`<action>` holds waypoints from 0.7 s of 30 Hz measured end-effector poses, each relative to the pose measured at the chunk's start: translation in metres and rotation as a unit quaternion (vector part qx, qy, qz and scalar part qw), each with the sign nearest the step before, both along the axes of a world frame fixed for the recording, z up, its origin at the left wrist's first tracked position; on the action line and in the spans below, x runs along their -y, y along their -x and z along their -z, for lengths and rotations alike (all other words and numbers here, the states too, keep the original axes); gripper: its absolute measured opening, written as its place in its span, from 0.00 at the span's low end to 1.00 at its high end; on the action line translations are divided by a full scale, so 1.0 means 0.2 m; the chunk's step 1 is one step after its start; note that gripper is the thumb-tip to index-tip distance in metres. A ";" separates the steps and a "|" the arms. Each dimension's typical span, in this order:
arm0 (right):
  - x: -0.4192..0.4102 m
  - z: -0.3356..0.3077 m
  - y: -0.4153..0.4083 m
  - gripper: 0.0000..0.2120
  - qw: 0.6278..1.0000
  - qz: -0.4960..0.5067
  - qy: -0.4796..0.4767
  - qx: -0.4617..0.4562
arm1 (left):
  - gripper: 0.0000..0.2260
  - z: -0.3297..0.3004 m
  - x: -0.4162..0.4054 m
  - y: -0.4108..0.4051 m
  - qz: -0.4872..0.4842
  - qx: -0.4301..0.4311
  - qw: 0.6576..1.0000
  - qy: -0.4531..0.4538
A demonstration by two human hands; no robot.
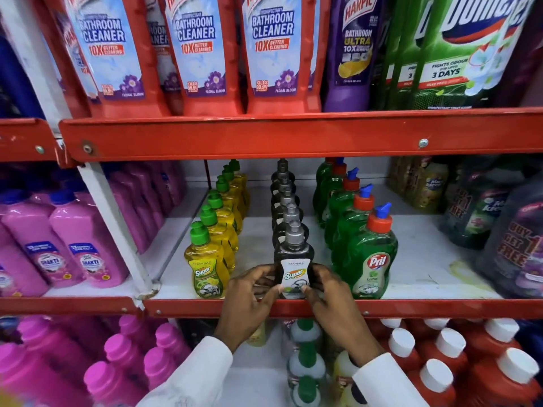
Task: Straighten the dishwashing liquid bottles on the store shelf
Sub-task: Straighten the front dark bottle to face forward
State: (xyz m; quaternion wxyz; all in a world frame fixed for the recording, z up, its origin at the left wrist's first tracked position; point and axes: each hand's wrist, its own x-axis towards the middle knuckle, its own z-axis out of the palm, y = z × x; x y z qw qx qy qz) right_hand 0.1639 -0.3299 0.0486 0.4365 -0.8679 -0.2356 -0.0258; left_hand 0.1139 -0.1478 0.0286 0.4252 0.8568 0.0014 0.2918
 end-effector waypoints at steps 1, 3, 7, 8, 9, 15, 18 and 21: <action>0.00 0.00 0.00 0.18 1.000 0.002 -0.001 -0.004 | 0.19 0.00 0.00 0.00 0.002 0.000 1.000 -0.002; 0.00 -0.01 0.01 0.19 1.000 0.007 -0.009 -0.011 | 0.18 -0.02 0.00 0.01 0.004 0.003 1.000 -0.012; -0.02 -0.01 0.09 0.25 0.996 0.072 -0.058 -0.010 | 0.17 -0.03 -0.01 0.04 0.010 0.028 0.999 -0.024; -0.03 -0.01 0.13 0.27 0.991 0.104 -0.079 -0.001 | 0.18 -0.03 -0.01 0.06 0.012 0.029 0.999 -0.010; -0.04 -0.01 0.18 0.26 0.985 0.133 -0.106 0.020 | 0.18 -0.02 -0.02 0.09 0.013 0.030 0.999 0.009; -0.20 -0.01 0.37 0.14 0.966 0.105 -0.201 0.128 | 0.04 0.00 -0.19 0.35 -0.107 0.189 0.976 -0.004; -0.38 0.02 0.36 0.15 0.984 0.020 -0.145 0.099 | 0.09 -0.01 -0.37 0.38 -0.188 0.189 0.963 0.029; -0.52 0.01 0.29 0.19 0.992 -0.038 -0.104 0.067 | 0.21 0.00 -0.52 0.35 -0.149 0.090 0.982 0.075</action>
